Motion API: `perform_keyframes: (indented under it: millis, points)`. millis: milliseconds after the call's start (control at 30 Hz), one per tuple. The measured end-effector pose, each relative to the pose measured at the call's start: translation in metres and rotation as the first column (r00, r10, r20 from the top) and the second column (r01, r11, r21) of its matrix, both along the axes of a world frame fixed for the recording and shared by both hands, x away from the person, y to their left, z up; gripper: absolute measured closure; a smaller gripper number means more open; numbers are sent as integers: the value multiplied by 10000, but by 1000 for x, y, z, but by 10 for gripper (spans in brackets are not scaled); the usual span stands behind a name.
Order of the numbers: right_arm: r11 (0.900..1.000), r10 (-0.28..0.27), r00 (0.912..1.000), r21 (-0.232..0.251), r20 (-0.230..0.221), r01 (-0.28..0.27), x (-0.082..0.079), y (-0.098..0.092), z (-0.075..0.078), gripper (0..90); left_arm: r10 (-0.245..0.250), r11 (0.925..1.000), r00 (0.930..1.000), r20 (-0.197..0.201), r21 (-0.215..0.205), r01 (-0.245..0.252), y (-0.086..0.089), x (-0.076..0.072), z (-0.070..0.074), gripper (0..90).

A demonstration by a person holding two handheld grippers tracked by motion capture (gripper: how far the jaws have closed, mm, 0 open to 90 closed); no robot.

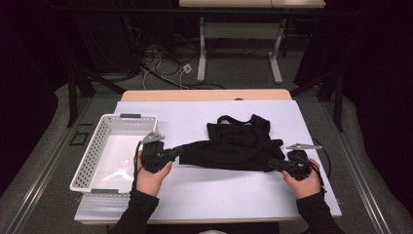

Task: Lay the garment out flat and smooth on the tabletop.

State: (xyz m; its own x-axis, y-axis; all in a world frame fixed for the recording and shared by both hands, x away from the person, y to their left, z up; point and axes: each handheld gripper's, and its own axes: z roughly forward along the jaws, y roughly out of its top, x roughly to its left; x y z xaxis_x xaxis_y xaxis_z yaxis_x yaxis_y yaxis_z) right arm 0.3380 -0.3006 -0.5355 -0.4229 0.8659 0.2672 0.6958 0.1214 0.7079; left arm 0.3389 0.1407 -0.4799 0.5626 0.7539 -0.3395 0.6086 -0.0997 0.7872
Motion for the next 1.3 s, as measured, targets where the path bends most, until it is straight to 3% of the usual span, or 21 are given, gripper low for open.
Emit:
perform_keyframes:
  millis: [333,533,867,1067,1167,1300]
  points:
    - [10000,-22,9997,94,245,20,-13,-9,22,858,-5,10000,10000,28,33,5,4,-8,3,896]
    - [9991,-32,10000,414,7,32,-34,-21,26,858,-223,9996,9997,119,159,221,1,-20,6,896]
    - [9992,160,9992,359,-359,-147,-78,-37,34,858,-444,9986,9990,-24,278,444,8,-58,-4,896]
    - [9992,349,9986,223,-410,-340,-100,-35,37,857,-398,9989,9986,344,250,390,22,-93,3,896]
    - [9980,623,9968,76,-502,-620,-108,-30,38,857,-415,9991,9989,200,139,412,28,-105,1,896]
    - [9970,772,9947,-24,-677,-775,-111,-26,37,856,-482,9987,9985,-265,169,487,27,-110,-14,895]
